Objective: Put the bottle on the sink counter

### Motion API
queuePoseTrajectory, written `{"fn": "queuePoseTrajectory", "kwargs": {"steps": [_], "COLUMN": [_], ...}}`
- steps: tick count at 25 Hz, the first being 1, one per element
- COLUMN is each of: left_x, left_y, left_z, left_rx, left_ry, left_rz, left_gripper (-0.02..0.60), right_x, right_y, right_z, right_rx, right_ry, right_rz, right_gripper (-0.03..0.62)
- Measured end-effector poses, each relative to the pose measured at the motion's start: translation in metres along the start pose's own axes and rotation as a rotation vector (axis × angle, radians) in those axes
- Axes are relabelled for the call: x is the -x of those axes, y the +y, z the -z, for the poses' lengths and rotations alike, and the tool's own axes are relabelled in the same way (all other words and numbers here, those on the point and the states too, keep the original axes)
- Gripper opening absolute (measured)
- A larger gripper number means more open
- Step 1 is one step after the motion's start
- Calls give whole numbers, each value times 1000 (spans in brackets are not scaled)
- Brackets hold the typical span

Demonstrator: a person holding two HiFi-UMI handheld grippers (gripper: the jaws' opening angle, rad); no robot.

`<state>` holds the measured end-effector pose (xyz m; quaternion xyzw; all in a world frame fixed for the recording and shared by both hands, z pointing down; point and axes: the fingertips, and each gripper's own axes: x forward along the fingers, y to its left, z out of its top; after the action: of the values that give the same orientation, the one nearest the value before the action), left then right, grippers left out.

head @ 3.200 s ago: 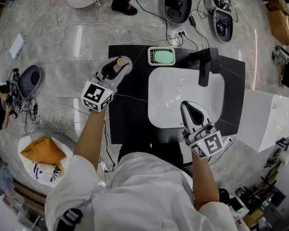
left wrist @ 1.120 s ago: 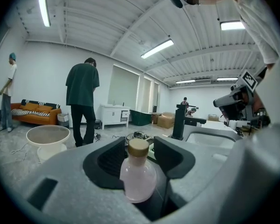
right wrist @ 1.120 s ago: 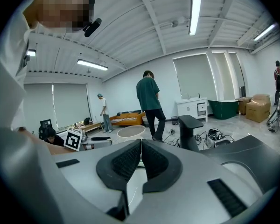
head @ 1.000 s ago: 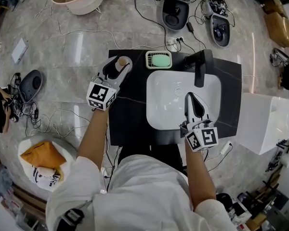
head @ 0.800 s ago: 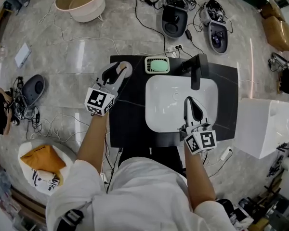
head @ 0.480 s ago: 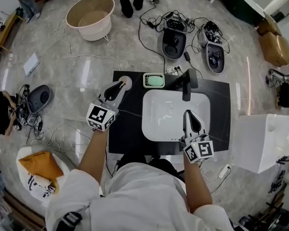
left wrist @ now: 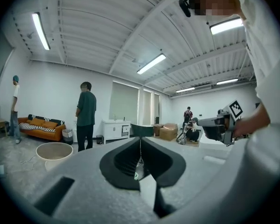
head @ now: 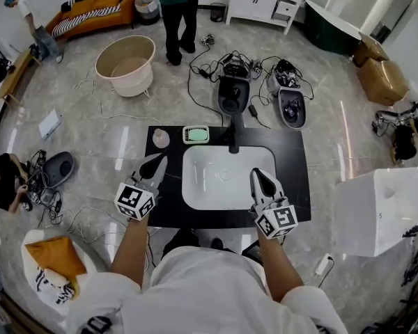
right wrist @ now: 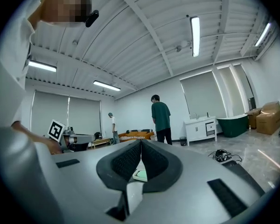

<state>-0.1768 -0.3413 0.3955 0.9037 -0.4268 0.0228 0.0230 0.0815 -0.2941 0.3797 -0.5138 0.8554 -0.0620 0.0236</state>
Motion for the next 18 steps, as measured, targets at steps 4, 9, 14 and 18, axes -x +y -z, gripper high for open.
{"fn": "queuePoseTrajectory", "kwargs": {"steps": [4, 9, 14, 18], "left_x": [22, 45, 68, 79], "left_y": [-51, -99, -138, -159], "left_z": [-15, -27, -25, -17], "left_rx": [-8, -27, -13, 14], "left_ry": [-6, -20, -26, -20], "left_rz": [2, -14, -46, -68], "left_gripper": [18, 18, 18, 18], "right_x": [45, 83, 112, 130], "right_y": [-10, -17, 2, 10], "right_z": [-11, -19, -20, -15], "right_rx": [-5, 30, 77, 74], "right_ry": [-8, -38, -33, -22], "right_rz": [-34, -65, -164, -225], "right_gripper": [15, 15, 15, 15]}}
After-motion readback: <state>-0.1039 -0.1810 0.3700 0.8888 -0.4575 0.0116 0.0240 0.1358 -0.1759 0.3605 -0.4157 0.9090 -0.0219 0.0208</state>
